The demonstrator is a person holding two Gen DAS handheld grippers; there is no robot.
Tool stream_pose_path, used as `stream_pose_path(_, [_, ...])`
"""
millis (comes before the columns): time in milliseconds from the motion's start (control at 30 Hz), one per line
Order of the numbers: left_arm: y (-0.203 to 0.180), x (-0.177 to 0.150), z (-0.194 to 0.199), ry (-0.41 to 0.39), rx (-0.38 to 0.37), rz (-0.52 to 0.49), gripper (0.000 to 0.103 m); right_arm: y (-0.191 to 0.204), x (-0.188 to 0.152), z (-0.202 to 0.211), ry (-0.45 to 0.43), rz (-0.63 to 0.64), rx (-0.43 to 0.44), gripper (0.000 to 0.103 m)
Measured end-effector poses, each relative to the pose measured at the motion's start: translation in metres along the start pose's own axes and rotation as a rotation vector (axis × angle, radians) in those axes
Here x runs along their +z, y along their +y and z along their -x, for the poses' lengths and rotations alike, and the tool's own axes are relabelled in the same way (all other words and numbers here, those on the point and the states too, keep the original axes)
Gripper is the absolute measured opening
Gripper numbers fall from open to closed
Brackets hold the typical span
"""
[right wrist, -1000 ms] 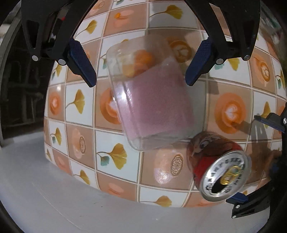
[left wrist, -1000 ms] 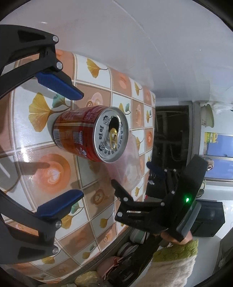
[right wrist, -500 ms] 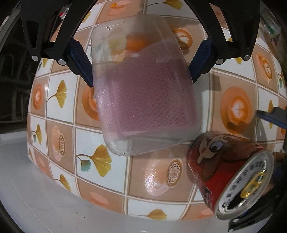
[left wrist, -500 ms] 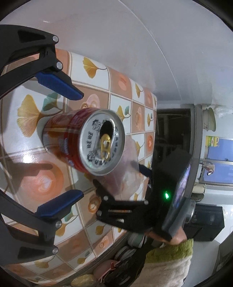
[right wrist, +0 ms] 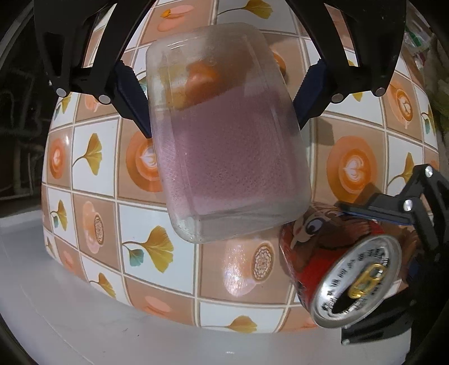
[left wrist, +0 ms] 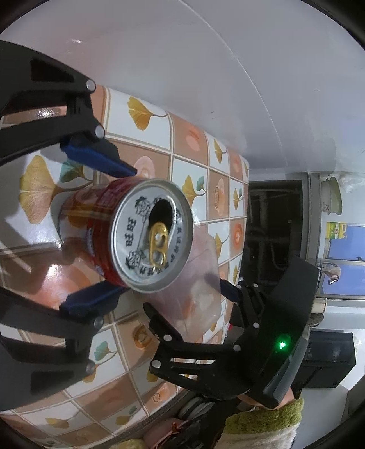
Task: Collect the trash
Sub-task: 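Grasp the red can with the left tool while the right tool grasps the clear container, then lift the red can with the left tool while the right tool lifts the clear container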
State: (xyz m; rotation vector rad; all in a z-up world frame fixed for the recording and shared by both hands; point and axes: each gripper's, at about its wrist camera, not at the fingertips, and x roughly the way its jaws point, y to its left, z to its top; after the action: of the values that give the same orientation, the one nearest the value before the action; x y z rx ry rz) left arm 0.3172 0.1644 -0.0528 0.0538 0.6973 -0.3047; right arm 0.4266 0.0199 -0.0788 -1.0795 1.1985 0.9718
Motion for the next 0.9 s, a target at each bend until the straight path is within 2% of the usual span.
stream_pose_path(433, [0.002, -0.002, 0.007, -0.026, 0.011, 0.021, 0.065, -0.009, -0.012, 0.017, -0.05, -0.054, -0.018, 0.087])
stream_pose_path(633, [0.004, -0.001, 0.013, -0.043, 0.013, 0.029, 0.065, -0.008, -0.026, 0.036, -0.079, -0.105, -0.064, 0.087])
stream_pose_path(700, [0.004, 0.0, 0.016, -0.053, 0.015, 0.031, 0.065, -0.004, -0.026, 0.041, -0.093, -0.128, -0.105, 0.087])
stream_pose_path(833, [0.005, 0.001, 0.022, -0.069, 0.009, 0.047, 0.065, -0.005, -0.037, 0.056, -0.165, -0.243, -0.153, 0.087])
stream_pose_path(900, [0.005, 0.001, 0.024, -0.071, 0.006, 0.051, 0.065, -0.006, -0.048, 0.061, -0.198, -0.34, -0.196, 0.087])
